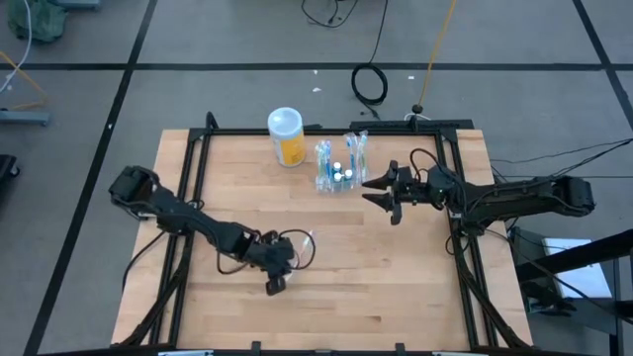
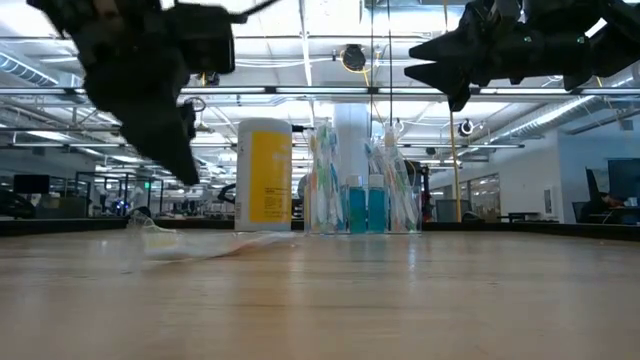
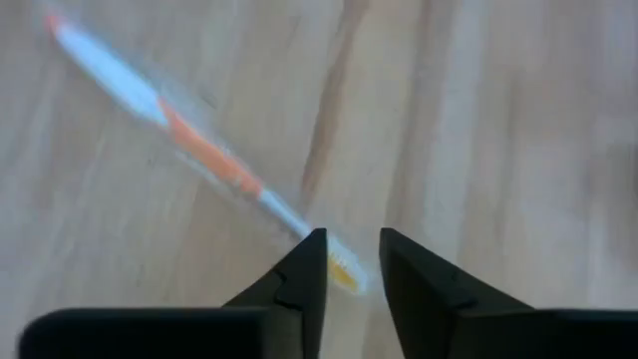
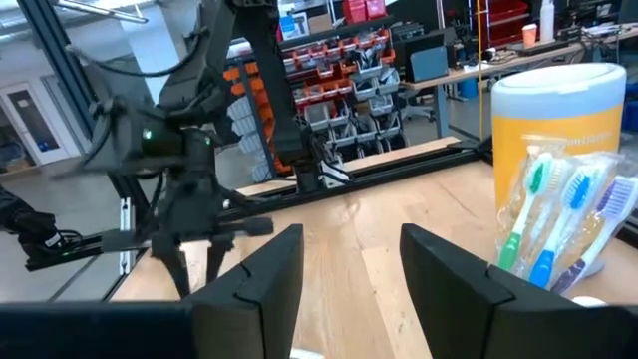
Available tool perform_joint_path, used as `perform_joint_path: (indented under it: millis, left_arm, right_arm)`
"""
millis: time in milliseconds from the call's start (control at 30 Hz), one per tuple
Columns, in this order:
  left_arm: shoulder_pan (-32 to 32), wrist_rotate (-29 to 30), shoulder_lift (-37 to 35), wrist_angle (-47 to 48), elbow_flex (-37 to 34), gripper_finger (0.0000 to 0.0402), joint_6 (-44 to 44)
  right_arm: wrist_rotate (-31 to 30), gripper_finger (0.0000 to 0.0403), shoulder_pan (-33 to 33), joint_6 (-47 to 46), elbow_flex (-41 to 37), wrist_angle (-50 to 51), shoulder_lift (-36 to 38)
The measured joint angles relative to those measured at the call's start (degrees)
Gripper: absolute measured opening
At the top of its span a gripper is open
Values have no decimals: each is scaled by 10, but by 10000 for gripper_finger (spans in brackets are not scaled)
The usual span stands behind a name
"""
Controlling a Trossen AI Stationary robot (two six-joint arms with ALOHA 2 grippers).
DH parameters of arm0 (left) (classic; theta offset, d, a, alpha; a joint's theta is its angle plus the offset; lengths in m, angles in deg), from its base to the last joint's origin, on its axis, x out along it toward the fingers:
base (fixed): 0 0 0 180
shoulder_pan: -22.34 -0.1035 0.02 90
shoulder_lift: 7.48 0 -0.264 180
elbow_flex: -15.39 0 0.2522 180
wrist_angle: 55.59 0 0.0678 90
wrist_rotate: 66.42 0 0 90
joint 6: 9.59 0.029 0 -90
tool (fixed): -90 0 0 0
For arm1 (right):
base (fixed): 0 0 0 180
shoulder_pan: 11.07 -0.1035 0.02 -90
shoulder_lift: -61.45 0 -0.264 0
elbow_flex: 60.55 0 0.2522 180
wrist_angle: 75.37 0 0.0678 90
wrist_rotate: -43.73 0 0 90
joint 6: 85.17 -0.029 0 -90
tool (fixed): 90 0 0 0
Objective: Pick & Place toothbrushing station
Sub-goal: Put the orange toothbrush into the transparent organizer
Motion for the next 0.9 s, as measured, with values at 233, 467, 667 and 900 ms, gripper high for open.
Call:
perform_joint_path:
  millis: [233,467,667,900]
  left_arm:
    - [-6,-30,78,-52,0,182,-75]
    - [-6,-21,130,-64,4,225,-43]
    - [-7,-9,129,-60,2,171,25]
    - [-20,16,112,-45,0,60,89]
  right_arm:
    - [0,160,0,0,0,2,0]
    - [-1,160,0,0,0,1,0]
    - [-1,160,0,0,0,0,0]
    - [-1,160,0,0,0,-3,0]
